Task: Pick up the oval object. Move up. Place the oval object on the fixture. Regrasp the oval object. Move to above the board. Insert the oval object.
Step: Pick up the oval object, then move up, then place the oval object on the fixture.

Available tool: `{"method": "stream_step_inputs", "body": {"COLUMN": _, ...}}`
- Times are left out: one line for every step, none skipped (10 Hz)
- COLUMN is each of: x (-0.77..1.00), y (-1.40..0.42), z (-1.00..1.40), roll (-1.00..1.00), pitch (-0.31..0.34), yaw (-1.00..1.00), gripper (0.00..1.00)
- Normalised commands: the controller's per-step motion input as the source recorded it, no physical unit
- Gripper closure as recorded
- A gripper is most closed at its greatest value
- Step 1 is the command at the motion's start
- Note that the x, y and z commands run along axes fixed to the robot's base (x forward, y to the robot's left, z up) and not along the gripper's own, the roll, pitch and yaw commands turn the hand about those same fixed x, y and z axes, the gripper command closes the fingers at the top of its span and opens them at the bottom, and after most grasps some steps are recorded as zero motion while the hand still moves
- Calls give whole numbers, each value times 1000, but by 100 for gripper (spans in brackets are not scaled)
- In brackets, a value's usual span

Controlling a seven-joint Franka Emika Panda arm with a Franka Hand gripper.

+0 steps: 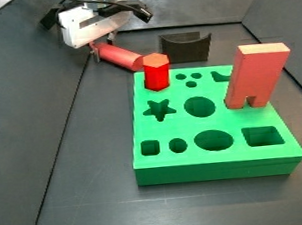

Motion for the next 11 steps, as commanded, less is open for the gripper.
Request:
{"method": "stream_step_inputs", "body": {"x": 0, "y": 0, "z": 0, "roll": 0, "pitch": 0, "yaw": 0, "gripper": 100}}
{"method": "stream_step_inputs", "body": {"x": 0, "y": 0, "z": 0, "roll": 0, "pitch": 0, "yaw": 0, "gripper": 100}}
{"method": "stream_step_inputs", "body": {"x": 0, "y": 0, "z": 0, "roll": 0, "pitch": 0, "yaw": 0, "gripper": 100}}
{"method": "stream_step_inputs", "body": {"x": 0, "y": 0, "z": 0, "roll": 0, "pitch": 0, "yaw": 0, "gripper": 100}}
{"method": "stream_step_inputs", "body": {"x": 0, "y": 0, "z": 833, "roll": 0, "pitch": 0, "yaw": 0, "gripper": 100}}
{"method": "stream_step_inputs", "body": {"x": 34, "y": 53, "z": 806, "roll": 9, "pitch": 4, "yaw": 16, "gripper": 100}}
{"method": "stream_step_inputs", "body": {"x": 20, "y": 51, "z": 702, "roll": 11, "pitch": 45, "yaw": 8, "gripper": 100}}
{"method": "stream_step_inputs", "body": {"x": 16, "y": 37, "z": 579, "roll": 15, "pitch": 72, "yaw": -6, "gripper": 100}}
{"method": "stream_step_inputs", "body": {"x": 7, "y": 26, "z": 450, "roll": 25, "pitch": 81, "yaw": -13, "gripper": 100}}
{"method": "stream_step_inputs", "body": {"x": -9, "y": 21, "z": 273, "roll": 43, "pitch": 72, "yaw": -20, "gripper": 100}}
{"method": "stream_step_inputs", "body": {"x": 0, "y": 0, "z": 1000, "roll": 0, "pitch": 0, "yaw": 0, "gripper": 100}}
